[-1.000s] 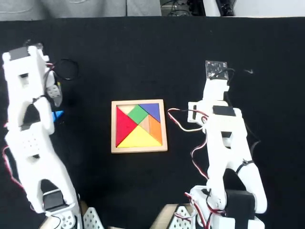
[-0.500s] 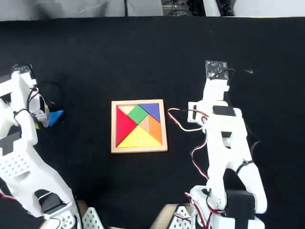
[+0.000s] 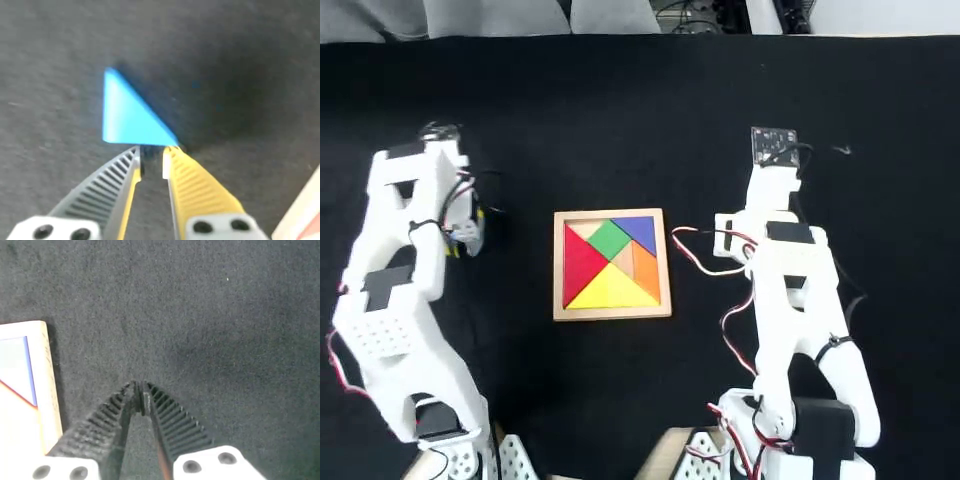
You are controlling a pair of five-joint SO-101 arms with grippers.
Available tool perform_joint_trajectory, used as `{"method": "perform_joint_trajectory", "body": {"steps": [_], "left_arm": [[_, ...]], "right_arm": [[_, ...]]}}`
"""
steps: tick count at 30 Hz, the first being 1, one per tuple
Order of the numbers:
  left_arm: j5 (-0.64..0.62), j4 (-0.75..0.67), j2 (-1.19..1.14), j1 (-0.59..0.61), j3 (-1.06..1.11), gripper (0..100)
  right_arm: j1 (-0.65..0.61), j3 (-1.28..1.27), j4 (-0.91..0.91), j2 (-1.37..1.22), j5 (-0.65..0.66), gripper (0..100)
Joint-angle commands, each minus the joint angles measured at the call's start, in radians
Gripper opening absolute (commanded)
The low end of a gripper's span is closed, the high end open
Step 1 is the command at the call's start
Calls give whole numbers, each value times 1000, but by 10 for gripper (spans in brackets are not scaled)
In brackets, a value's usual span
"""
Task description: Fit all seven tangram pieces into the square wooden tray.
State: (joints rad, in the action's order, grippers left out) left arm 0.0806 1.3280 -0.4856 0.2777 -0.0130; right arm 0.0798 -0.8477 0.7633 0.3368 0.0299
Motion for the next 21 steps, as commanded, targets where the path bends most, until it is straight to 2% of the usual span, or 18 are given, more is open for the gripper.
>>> {"method": "perform_joint_trajectory", "body": {"steps": [1,5,8,13,16,21], "left_arm": [[-14,57,101,47,-84,91],[74,58,176,174,-157,91],[115,-3,178,183,-143,91],[117,-141,112,108,-4,91],[114,-153,57,74,2,91],[34,-143,31,8,7,91]], "right_arm": [[-14,10,-9,50,11,15],[-14,12,-9,50,12,15],[-15,12,-9,50,48,13],[-31,5,-9,50,60,12],[-31,4,-9,50,60,12],[-31,4,-9,50,60,12]]}}
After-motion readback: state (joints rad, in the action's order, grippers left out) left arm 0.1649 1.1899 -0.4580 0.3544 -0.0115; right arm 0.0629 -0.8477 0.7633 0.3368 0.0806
